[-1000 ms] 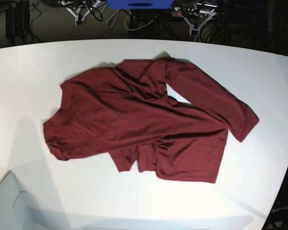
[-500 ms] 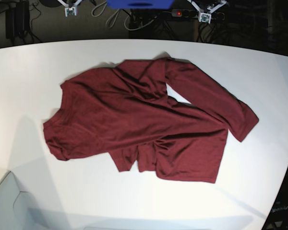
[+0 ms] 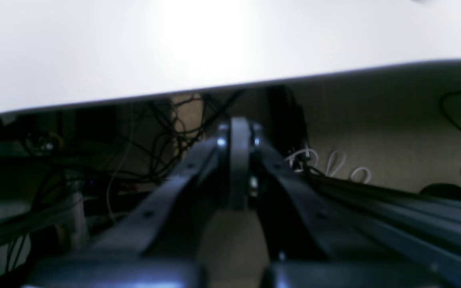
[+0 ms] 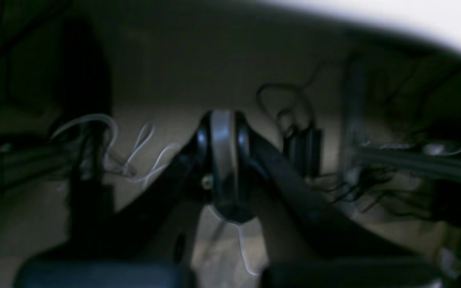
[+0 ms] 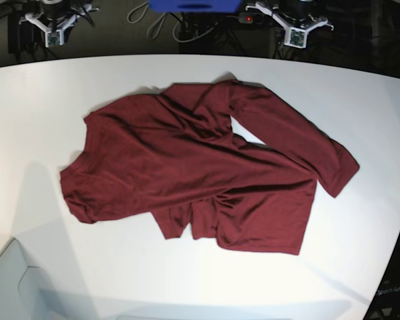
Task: Layout the t-shirt on the table in an organized manner, then fold the t-shirt properly
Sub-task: 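Lower both grippers onto the red shirt's edges and grasp them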
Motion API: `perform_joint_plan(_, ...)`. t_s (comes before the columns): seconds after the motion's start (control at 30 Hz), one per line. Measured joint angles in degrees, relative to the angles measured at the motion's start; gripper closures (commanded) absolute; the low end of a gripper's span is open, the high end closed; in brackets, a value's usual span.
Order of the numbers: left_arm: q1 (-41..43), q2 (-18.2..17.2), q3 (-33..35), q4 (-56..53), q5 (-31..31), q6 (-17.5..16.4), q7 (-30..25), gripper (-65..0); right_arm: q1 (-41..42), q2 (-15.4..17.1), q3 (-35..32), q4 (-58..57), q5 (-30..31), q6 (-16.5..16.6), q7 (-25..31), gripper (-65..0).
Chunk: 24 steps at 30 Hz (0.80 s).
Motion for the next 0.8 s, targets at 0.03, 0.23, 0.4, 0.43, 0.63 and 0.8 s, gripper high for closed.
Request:
perform_joint_plan(0.03, 0.13, 0.0, 0.02, 1.38, 0.0, -0.09, 0.13, -0.1, -0.42, -0.04, 0.37, 1.81, -0.02, 0.09, -0.13, 0.0)
perform_joint_plan(0.23, -0.7, -0.02, 0.0, 8.68, 0.22, 0.0, -1.07, -0.3, -0.31, -0.37, 0.76, 11.82, 0.09, 0.04, 0.02, 0.0)
perform_joint_plan(0.4, -4.44, 0.0, -0.07, 10.49, 0.24, 0.02, -0.26, -0.4, 4.44, -4.42, 0.72, 13.6, 0.11, 0.07, -2.34, 0.0)
perform_joint_plan(0.43, -4.79, -0.02, -0.07, 11.08, 0.2, 0.02, -0.9, -0.5, 5.62, -4.79, 0.39, 13.92, 0.13, 0.26, -3.91, 0.0)
perform_joint_plan(0.63, -7.56, 0.09, -0.04, 11.8, 0.24, 0.0, -0.13, -0.8, 11.74, -5.77, -2.56, 18.47, 0.17, 0.13, -17.53, -0.1)
perform_joint_plan(0.8, -8.94, -0.04, -0.72, 12.02, 0.17, -0.2, -0.35, -14.9, 14.36, -5.75, -4.57, 22.34, 0.13, 0.17, -22.73, -12.6)
